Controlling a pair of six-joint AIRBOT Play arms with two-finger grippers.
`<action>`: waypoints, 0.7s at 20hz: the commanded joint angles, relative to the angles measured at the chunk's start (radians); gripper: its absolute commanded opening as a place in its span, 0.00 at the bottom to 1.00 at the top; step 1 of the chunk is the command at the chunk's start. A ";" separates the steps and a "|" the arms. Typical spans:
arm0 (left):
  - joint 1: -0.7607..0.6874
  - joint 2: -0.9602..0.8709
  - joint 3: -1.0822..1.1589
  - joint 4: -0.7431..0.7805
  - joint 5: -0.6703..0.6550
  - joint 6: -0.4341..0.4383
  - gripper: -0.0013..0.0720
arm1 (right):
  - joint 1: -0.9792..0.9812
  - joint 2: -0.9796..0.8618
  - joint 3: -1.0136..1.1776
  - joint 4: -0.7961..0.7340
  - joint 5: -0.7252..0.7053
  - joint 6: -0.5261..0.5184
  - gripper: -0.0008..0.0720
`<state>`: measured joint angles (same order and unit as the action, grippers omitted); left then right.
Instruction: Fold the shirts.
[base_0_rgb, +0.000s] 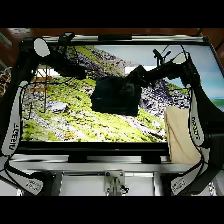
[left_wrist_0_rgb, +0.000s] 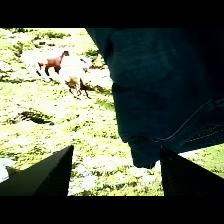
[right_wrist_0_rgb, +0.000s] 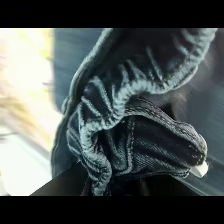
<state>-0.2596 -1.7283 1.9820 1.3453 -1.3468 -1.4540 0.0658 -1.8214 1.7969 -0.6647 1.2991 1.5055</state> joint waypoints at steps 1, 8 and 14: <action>0.030 -0.012 0.000 0.010 -0.001 0.002 0.85 | 0.026 -0.003 0.085 0.330 -0.129 -0.100 0.14; 0.031 -0.021 0.000 0.010 0.000 0.002 0.85 | 0.032 0.003 0.226 0.248 -0.081 -0.061 0.14; 0.031 -0.021 0.000 0.018 0.000 0.003 0.85 | 0.029 0.002 -0.092 -0.117 -0.015 0.053 0.14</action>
<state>-0.2295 -1.7489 1.9820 1.3571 -1.3476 -1.4517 0.0998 -1.8194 1.8366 -0.6121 1.2427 1.5074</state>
